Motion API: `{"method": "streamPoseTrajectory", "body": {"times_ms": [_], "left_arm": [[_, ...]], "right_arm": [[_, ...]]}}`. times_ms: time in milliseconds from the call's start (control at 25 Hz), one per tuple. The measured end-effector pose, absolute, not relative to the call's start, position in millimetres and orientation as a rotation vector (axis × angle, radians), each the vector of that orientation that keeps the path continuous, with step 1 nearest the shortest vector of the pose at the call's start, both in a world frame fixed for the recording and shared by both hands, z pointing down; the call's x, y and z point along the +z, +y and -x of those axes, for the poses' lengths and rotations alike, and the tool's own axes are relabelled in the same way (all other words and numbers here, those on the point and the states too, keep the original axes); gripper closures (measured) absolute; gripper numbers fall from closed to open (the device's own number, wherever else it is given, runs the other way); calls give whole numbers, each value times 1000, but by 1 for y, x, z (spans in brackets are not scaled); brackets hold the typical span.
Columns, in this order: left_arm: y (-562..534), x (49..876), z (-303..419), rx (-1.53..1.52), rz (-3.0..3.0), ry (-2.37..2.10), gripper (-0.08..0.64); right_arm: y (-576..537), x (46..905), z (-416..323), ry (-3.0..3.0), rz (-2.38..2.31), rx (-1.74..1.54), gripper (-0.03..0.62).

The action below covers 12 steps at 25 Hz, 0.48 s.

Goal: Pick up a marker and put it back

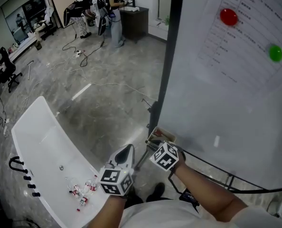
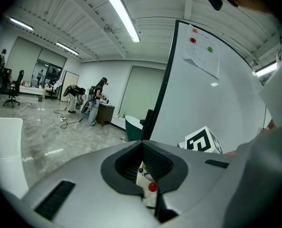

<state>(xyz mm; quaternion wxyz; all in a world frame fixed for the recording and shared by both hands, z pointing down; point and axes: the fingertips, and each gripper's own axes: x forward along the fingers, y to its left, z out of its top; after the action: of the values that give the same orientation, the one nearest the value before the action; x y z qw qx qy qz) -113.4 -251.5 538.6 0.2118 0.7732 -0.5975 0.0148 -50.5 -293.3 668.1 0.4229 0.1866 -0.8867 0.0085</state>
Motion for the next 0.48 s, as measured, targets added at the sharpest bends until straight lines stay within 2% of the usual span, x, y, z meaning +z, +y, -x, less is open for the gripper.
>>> {"method": "streamPoseTrajectory", "body": {"times_ms": [240,480], "left_arm": [[-248,546,123,37,-2121,-1660,555],[-247,546,127,31,-2119,-1661,557]], "right_arm": [[-298,684,60,-2108,-438,-85,509],[-297,684,60,-2110,-456,-57,515]]}}
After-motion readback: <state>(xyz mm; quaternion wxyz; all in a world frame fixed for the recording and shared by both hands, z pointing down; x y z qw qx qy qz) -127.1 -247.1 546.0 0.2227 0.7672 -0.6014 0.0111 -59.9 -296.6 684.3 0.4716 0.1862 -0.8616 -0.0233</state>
